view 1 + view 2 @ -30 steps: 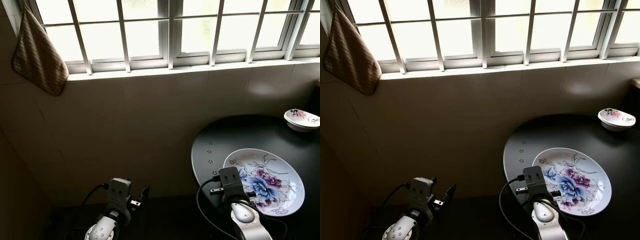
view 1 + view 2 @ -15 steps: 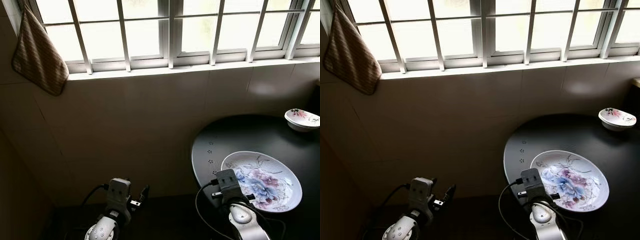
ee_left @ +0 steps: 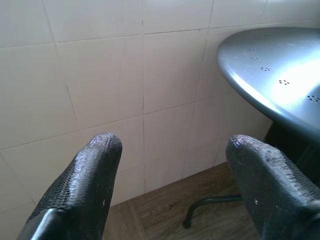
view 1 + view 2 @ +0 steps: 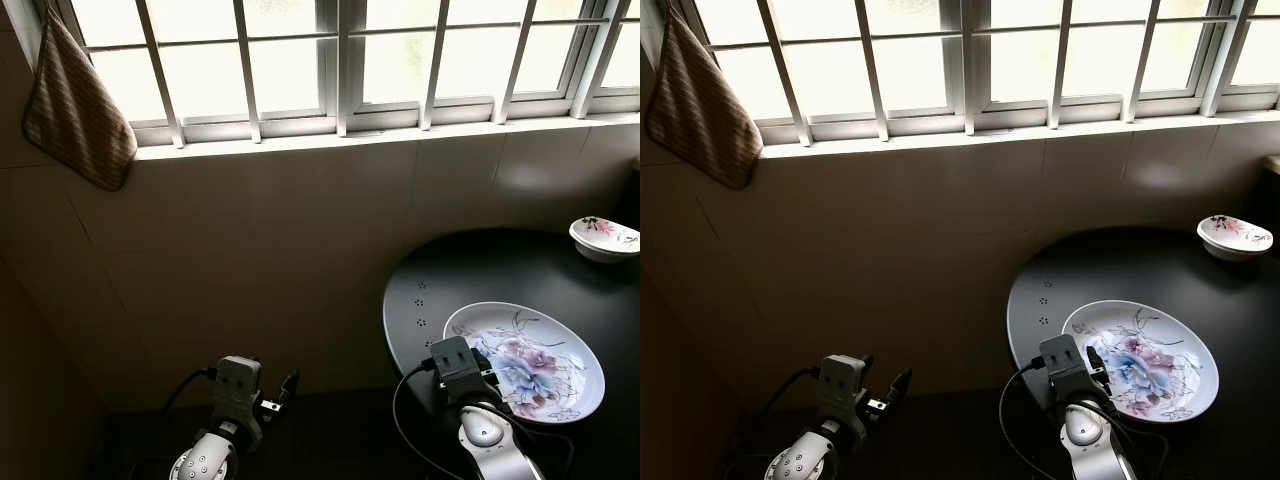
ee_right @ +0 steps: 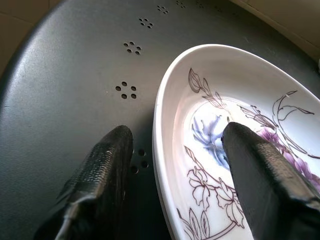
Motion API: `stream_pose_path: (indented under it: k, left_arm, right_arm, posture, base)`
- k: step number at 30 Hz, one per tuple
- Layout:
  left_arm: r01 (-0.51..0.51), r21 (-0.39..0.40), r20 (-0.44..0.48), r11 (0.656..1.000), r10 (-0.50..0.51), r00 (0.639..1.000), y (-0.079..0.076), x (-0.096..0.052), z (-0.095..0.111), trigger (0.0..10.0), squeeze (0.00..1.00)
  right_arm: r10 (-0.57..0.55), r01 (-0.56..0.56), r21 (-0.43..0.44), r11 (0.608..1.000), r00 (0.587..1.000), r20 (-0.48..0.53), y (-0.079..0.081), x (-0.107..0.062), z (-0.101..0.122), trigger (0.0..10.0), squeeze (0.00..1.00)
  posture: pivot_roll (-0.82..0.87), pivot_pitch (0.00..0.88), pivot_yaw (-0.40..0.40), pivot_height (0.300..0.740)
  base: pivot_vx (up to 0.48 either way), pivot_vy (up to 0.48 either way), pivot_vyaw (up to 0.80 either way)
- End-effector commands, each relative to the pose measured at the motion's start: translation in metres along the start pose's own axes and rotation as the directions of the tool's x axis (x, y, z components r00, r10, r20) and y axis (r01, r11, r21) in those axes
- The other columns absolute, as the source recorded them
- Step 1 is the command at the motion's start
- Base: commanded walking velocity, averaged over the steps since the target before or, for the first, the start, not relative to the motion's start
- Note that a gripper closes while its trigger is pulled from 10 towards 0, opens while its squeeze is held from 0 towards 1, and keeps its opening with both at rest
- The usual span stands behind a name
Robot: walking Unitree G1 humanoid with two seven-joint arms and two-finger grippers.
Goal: Kitchen organization
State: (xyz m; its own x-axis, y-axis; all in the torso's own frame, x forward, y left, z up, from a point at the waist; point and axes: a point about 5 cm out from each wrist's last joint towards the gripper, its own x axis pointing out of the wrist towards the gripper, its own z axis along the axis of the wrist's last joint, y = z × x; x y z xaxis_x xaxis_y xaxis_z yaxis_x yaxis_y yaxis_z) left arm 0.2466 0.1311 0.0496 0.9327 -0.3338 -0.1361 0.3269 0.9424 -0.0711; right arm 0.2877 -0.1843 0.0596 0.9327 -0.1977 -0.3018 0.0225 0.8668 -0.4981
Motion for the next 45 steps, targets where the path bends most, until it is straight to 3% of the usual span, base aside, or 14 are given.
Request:
stream_pose_path:
  k: [1,3,4,5,11,16,18,19,20,43,45]
  left_arm:
    - [-0.004,-0.002,-0.002,1.0,0.004,1.0,0.002,0.0,0.001,10.0,0.0]
    - [-0.004,-0.002,-0.002,1.0,0.004,1.0,0.002,0.0,0.001,10.0,0.0]
    - [-0.004,-0.002,-0.001,1.0,0.004,1.0,0.002,0.0,0.001,10.0,0.0]
    - [-0.005,-0.002,-0.001,1.0,0.005,1.0,0.002,0.0,0.001,10.0,0.0]
    - [-0.005,-0.004,-0.001,1.0,0.005,1.0,0.001,0.0,0.001,10.0,0.0]
    - [-0.004,-0.005,-0.001,1.0,0.004,1.0,0.001,0.0,0.001,10.0,0.0]
    - [-0.004,-0.005,-0.001,1.0,0.004,1.0,0.001,0.0,0.001,10.0,0.0]
    - [-0.004,-0.005,-0.001,1.0,0.004,1.0,0.001,0.0,0.001,10.0,0.0]
    - [-0.004,-0.005,-0.001,1.0,0.004,1.0,0.001,0.0,0.001,10.0,0.0]
    - [-0.002,-0.009,0.0,1.0,0.002,1.0,0.001,0.001,0.002,10.0,0.0]
    - [-0.003,-0.01,0.0,1.0,0.003,1.0,0.001,0.001,0.002,10.0,0.0]
  right_arm:
    - [0.003,-0.003,-0.009,1.0,1.0,-0.021,0.001,0.0,-0.001,10.0,1.0]
    - [0.006,-0.006,-0.01,1.0,1.0,-0.029,0.001,0.0,-0.001,10.0,1.0]
    - [0.007,-0.007,-0.009,1.0,0.999,-0.035,0.001,0.0,-0.002,10.0,0.06]
    - [0.008,-0.008,-0.006,1.0,0.999,-0.038,0.001,0.0,-0.002,10.0,0.0]
    - [0.01,-0.01,0.0,1.0,0.999,-0.05,0.002,0.0,-0.002,10.0,0.0]
    - [0.032,-0.024,0.087,0.996,0.995,-0.09,0.003,0.0,-0.006,10.0,0.0]
    - [0.035,-0.025,0.113,0.993,0.995,-0.089,0.003,0.0,-0.006,1.2,0.0]
    - [0.035,-0.025,0.114,0.993,0.995,-0.089,0.003,0.0,-0.006,1.2,0.0]
    - [0.035,-0.026,0.115,0.993,0.996,-0.082,0.003,-0.001,-0.006,0.0,0.0]
    - [0.043,-0.044,0.072,0.996,0.999,0.01,0.003,-0.002,0.005,0.0,0.0]
    - [0.041,-0.041,-0.002,0.999,0.996,0.078,0.003,-0.004,0.012,0.0,0.0]
  posture:
    - [0.05,0.0,0.039,0.74]
    - [0.05,0.0,0.039,0.74]
    - [0.05,0.0,0.038,0.74]
    - [0.05,0.0,0.038,0.74]
    - [0.05,0.0,0.038,0.74]
    - [0.04,0.0,0.038,0.74]
    - [0.04,0.0,0.039,0.74]
    - [0.04,0.0,0.038,0.74]
    - [0.04,0.0,0.038,0.74]
    - [0.04,0.0,0.037,0.74]
    - [0.04,0.0,0.037,0.74]
  base:
    - [0.0,0.0,0.0]
    - [0.0,0.0,0.0]
    - [0.0,0.0,0.0]
    - [0.0,0.0,0.0]
    - [0.0,0.0,0.0]
    - [0.0,0.0,0.0]
    - [0.0,0.0,0.0]
    - [0.0,0.0,0.0]
    - [0.0,0.0,0.0]
    - [0.0,0.0,0.0]
    - [0.0,0.0,0.0]
